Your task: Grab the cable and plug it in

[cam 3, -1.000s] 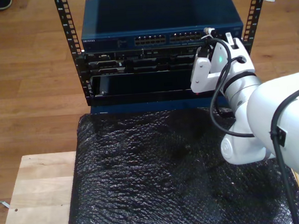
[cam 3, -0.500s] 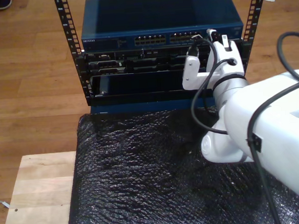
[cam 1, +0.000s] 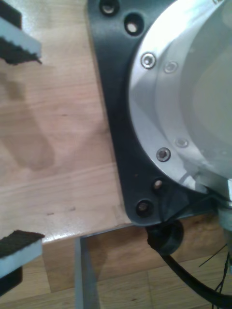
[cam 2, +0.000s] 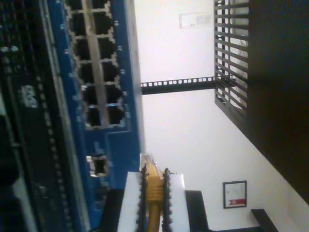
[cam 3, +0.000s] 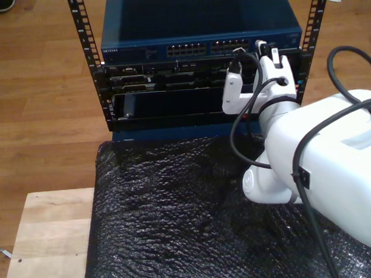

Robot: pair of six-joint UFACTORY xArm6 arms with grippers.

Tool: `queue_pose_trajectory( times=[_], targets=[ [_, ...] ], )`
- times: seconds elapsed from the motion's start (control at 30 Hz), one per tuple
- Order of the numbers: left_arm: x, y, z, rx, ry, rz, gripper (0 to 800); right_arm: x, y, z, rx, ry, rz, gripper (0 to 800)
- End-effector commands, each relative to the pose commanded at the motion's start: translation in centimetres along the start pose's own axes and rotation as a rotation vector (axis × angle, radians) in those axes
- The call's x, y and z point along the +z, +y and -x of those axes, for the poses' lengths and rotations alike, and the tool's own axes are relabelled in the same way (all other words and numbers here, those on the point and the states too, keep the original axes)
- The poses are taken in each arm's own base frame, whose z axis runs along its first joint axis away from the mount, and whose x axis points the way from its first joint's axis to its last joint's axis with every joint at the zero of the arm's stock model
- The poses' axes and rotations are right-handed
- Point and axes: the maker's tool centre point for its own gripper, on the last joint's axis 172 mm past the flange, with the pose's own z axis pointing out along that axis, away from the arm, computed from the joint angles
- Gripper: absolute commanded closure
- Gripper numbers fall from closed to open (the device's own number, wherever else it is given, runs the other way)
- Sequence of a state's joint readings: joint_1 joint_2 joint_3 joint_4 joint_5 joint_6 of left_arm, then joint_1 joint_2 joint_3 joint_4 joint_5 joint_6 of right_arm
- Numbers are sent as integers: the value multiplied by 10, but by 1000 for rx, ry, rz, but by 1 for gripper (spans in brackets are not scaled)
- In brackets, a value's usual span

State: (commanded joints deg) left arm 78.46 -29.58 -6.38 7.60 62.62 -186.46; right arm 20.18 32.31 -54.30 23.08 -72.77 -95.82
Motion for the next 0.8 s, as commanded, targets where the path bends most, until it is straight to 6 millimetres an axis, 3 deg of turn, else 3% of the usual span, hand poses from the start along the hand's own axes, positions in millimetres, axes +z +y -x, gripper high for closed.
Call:
queue_pose_trajectory(
  times=[0.8],
  targets=[
    [0, 0, 0, 0, 2, 0, 0, 13, -2, -14, -9, 28, 34, 800]
  ],
)
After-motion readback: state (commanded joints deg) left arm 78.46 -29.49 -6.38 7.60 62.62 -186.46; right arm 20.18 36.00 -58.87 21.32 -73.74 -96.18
